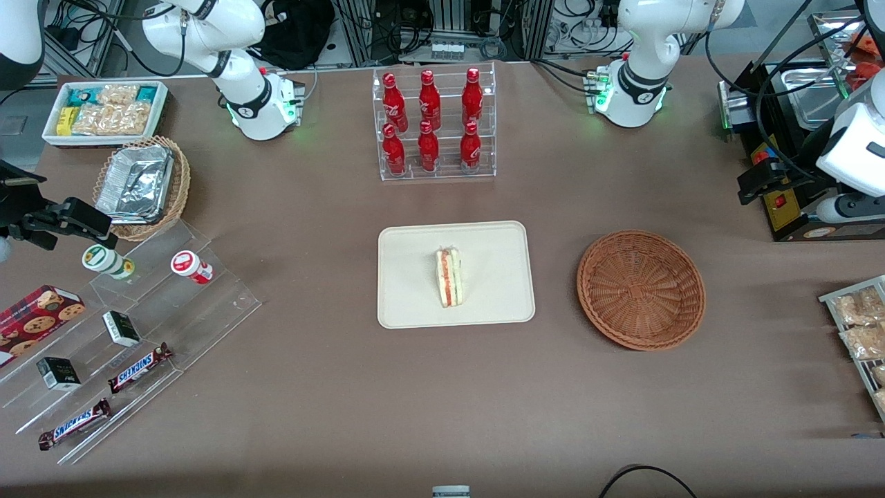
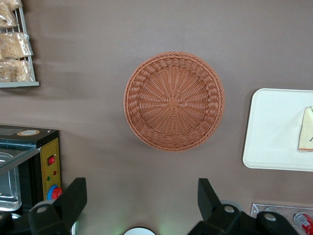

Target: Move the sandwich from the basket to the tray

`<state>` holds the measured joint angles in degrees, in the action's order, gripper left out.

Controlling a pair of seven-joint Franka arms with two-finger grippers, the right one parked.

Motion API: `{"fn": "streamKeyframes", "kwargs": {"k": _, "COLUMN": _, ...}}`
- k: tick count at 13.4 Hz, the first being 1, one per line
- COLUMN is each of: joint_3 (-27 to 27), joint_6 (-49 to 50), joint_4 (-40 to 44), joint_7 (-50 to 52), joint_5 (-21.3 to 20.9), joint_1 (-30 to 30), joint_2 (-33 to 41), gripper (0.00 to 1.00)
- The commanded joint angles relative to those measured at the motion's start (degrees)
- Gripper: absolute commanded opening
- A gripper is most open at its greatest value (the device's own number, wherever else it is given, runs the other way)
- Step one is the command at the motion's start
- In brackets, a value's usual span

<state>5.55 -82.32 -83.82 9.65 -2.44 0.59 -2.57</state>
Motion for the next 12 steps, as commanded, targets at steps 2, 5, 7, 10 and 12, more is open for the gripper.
{"fn": "streamKeyframes", "kwargs": {"k": 2, "joint_3": 0.2, "joint_6": 1.5, "joint_4": 1.0, "joint_7": -0.9, "joint_5": 0.9, "joint_1": 1.3, "joint_2": 0.6, "gripper": 1.0}}
{"fn": "streamKeyframes", "kwargs": {"k": 5, "joint_3": 0.1, "joint_6": 2.0, "joint_4": 1.1, "joint_7": -1.1, "joint_5": 0.8, "joint_1": 1.4, "joint_2": 1.1, "gripper": 1.0}}
{"fn": "streamKeyframes", "kwargs": {"k": 7, "joint_3": -0.6, "joint_6": 2.0, "joint_4": 1.3, "joint_7": -1.2, "joint_5": 0.7, "joint_1": 1.5, "joint_2": 1.1, "gripper": 1.0}}
{"fn": "streamKeyframes", "kwargs": {"k": 10, "joint_3": 0.3, "joint_6": 1.9, "joint_4": 1.3, "joint_7": -1.2, "joint_5": 0.8, "joint_1": 5.0, "joint_2": 1.0, "gripper": 1.0}}
{"fn": "streamKeyframes", "kwargs": {"k": 12, "joint_3": 2.5, "joint_6": 2.1, "joint_4": 1.1, "joint_7": -1.1, "joint_5": 0.6, "joint_1": 5.8, "joint_2": 1.2, "gripper": 1.0}}
